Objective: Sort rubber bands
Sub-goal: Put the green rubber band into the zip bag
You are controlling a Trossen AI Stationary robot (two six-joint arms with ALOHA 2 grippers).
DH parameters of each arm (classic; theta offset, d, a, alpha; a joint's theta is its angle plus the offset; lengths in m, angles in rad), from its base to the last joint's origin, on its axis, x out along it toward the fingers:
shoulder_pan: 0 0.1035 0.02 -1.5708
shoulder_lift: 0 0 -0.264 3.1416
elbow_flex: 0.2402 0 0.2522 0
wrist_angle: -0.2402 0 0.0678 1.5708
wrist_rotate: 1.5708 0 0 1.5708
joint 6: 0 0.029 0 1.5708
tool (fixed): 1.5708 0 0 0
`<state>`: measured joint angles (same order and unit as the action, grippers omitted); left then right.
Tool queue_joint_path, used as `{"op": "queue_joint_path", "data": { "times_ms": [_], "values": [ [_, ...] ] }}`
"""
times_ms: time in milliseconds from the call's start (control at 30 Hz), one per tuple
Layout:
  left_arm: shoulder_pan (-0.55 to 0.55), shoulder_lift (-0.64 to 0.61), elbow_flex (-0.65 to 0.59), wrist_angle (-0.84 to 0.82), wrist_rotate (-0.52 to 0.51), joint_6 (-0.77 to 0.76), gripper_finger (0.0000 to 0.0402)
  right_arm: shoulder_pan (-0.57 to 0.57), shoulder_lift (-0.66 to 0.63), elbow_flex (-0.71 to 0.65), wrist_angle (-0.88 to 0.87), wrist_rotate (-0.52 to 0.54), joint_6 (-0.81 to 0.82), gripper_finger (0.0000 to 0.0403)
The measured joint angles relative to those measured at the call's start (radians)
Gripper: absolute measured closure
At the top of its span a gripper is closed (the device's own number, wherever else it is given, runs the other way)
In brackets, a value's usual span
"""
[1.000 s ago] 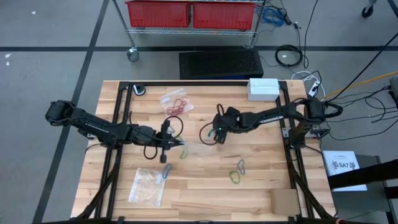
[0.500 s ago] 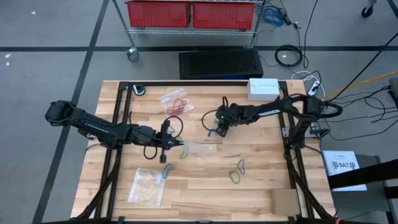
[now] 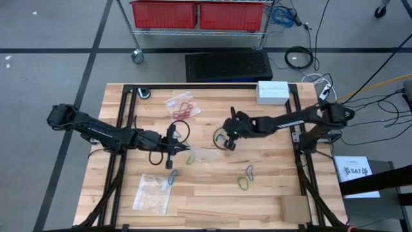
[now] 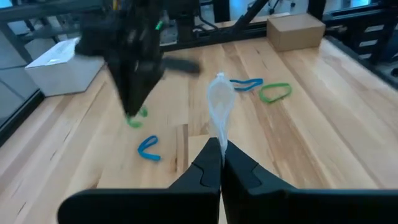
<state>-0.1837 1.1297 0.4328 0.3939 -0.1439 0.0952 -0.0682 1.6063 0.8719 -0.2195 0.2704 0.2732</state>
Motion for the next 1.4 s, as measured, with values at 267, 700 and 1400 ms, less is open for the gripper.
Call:
{"op": "queue_joint_path", "data": {
  "times_ms": [267, 700, 1400],
  "values": [
    [0.0, 0.0, 0.0, -0.019, -0.041, -0.003, 0.0402, 0.217, -0.115, 0.114, 0.053, 0.168, 0.003, 0.0401],
    [0.0, 0.0, 0.0, -0.014, -0.044, -0.004, 0.0402, 0.3, 0.201, 0.5, -0.113, 0.23, -0.143, 0.0403],
    [0.0, 0.0, 0.0, -0.013, -0.045, -0.007, 0.0402, 0.294, 0.248, 0.586, -0.196, 0.092, -0.104, 0.0297]
  ]
}}
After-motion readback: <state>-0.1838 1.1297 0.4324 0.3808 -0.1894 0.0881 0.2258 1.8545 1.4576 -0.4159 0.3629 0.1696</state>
